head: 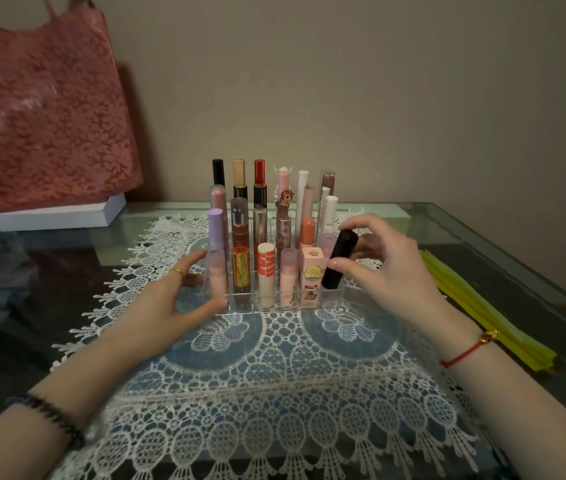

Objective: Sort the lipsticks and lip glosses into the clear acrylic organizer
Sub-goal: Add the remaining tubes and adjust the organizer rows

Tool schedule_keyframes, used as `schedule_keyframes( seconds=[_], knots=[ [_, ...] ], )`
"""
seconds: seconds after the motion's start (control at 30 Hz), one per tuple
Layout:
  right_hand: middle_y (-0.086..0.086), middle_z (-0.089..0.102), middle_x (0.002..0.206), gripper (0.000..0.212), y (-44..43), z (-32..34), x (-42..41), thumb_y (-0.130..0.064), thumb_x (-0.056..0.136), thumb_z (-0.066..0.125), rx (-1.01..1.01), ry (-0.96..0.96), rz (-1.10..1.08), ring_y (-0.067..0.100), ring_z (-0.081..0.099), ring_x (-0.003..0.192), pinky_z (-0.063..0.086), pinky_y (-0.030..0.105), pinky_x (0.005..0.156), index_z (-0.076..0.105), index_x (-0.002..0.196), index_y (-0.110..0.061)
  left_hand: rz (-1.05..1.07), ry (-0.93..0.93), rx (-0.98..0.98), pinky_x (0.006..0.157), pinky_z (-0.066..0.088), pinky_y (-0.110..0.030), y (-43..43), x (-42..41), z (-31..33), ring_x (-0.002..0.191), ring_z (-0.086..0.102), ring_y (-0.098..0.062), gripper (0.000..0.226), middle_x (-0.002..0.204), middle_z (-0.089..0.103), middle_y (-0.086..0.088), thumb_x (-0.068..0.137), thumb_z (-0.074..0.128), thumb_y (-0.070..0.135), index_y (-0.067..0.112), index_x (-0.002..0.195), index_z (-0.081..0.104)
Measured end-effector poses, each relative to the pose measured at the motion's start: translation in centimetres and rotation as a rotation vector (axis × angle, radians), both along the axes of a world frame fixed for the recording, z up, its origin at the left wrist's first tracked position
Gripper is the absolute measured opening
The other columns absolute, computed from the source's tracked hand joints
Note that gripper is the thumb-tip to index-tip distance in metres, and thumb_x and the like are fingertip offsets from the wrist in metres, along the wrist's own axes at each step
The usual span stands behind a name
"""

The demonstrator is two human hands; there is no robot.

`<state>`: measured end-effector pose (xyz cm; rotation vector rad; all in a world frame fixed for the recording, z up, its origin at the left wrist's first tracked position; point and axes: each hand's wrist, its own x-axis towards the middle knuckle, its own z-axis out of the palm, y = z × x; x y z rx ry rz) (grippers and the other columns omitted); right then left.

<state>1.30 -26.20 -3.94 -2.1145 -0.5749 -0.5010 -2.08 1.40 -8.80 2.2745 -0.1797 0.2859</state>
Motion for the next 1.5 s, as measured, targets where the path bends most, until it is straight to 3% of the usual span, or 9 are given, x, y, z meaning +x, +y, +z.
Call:
schedule_keyframes(
  seconds=[0.27, 0.47, 0.7, 0.9, 1.07, 1.23, 1.5],
  knots=[
    [-0.013, 0.063, 0.084, 0.03, 0.2, -0.7, 0.2, -0.026, 0.072, 0.072, -0.108, 0.004, -0.042, -0.005, 0.058, 0.074, 0.044, 0.007, 0.062, 0.054, 0.096, -0.03, 0.002, -0.005, 0.014, 0.086, 0.047, -0.031, 0.0, 0.0, 0.0, 0.1, 0.056, -0.002, 0.081, 0.113, 0.059, 0.011, 0.06, 0.061, 0.063, 0.047, 0.131, 0.025],
    [-0.01, 0.064, 0.08, 0.032, 0.2, -0.9, 0.2, -0.026, 0.072, 0.073, -0.137, 0.01, -0.051, 0.0, 0.059, 0.072, 0.046, 0.015, 0.068, 0.053, 0.096, -0.028, 0.008, -0.002, 0.015, 0.088, 0.046, -0.031, -0.2, -0.2, 0.3, 0.102, 0.055, -0.005, 0.084, 0.114, 0.059, 0.009, 0.058, 0.059, 0.062, 0.044, 0.132, 0.024],
    [-0.016, 0.06, 0.076, 0.027, 0.3, -0.5, 0.0, -0.03, 0.073, 0.07, -0.152, -0.007, -0.058, -0.002, 0.057, 0.068, 0.041, 0.009, 0.063, 0.055, 0.095, -0.03, 0.006, -0.01, 0.027, 0.09, 0.046, -0.034, -0.3, -0.3, 0.5, 0.103, 0.056, -0.007, 0.086, 0.116, 0.058, 0.007, 0.058, 0.059, 0.062, 0.04, 0.134, 0.025],
    [-0.021, 0.06, 0.08, 0.012, 0.2, 1.5, 0.4, -0.024, 0.081, 0.064, 0.043, -0.106, -0.139, -0.004, 0.057, 0.073, 0.043, 0.003, 0.062, 0.063, 0.091, -0.03, 0.015, -0.009, 0.033, 0.088, 0.044, -0.027, -0.3, -0.1, 0.2, 0.103, 0.054, -0.005, 0.081, 0.116, 0.058, 0.009, 0.063, 0.062, 0.057, 0.043, 0.133, 0.023],
    [-0.022, 0.059, 0.076, 0.011, 1.1, 3.5, 1.6, -0.024, 0.08, 0.065, -0.182, -0.024, -0.123, -0.005, 0.055, 0.069, 0.037, 0.003, 0.051, 0.064, 0.088, -0.032, 0.028, -0.024, 0.095, 0.084, 0.041, -0.021, -0.2, 0.0, 0.1, 0.1, 0.054, -0.002, 0.083, 0.115, 0.058, 0.01, 0.063, 0.059, 0.063, 0.043, 0.133, 0.021],
    [-0.013, 0.062, 0.076, 0.007, 1.7, 5.3, 2.8, -0.022, 0.076, 0.07, -0.414, 0.113, -0.073, -0.003, 0.055, 0.068, 0.037, 0.01, 0.055, 0.069, 0.083, -0.023, 0.035, -0.035, 0.119, 0.088, 0.043, -0.025, -0.1, 0.0, 0.2, 0.1, 0.055, -0.005, 0.085, 0.117, 0.058, 0.008, 0.061, 0.057, 0.065, 0.041, 0.134, 0.02],
    [-0.018, 0.057, 0.061, 0.005, 1.9, 5.9, 3.2, -0.022, 0.069, 0.074, -0.481, 0.156, -0.098, -0.004, 0.054, 0.059, 0.033, 0.008, 0.046, 0.07, 0.072, -0.023, 0.021, -0.02, 0.106, 0.09, 0.043, -0.025, -0.2, 0.0, 0.4, 0.102, 0.054, -0.004, 0.086, 0.117, 0.057, 0.01, 0.062, 0.058, 0.061, 0.04, 0.135, 0.019]
  ],
)
